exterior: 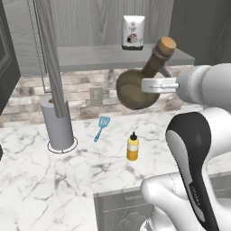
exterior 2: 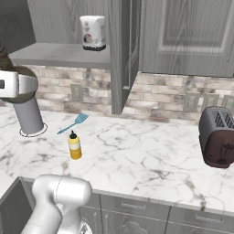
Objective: Pick the mustard and oil and vinegar bottle from the counter and place them in the cabinet.
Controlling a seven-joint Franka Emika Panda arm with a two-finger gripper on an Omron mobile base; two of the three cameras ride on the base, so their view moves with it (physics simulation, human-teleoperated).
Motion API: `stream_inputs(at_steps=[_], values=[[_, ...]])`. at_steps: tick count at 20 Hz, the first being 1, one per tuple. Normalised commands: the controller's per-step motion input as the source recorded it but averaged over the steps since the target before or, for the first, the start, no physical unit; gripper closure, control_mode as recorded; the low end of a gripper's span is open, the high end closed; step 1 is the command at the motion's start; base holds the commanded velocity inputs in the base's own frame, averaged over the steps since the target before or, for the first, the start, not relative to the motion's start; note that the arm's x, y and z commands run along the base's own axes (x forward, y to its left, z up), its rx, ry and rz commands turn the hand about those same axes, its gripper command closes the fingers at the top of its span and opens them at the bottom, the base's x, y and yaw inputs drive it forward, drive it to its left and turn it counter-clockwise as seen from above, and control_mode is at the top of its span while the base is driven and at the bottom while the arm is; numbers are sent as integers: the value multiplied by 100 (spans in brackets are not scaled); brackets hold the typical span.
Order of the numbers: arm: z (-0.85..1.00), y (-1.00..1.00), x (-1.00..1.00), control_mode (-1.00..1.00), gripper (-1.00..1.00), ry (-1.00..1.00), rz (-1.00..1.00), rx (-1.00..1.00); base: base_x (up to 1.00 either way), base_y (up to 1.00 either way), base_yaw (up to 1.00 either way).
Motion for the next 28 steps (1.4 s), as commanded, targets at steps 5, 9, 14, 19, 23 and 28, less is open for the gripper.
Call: stream_inputs(at_steps=[5, 9, 14, 19, 23, 28], values=[[50, -5, 4, -100, 100, -7, 0, 1, 0, 0, 0], [35, 0, 11, -100, 100, -6, 0, 0, 0, 0, 0], [10, 0, 22, -100, 100, -2, -1, 0, 0, 0, 0], [0, -1, 48, -100, 100, 0, -5, 3, 0, 0, 0], [0, 0, 52, -100, 100, 0, -5, 3, 0, 0, 0], [0, 0, 61, -100, 100, 0, -4, 5, 0, 0, 0]])
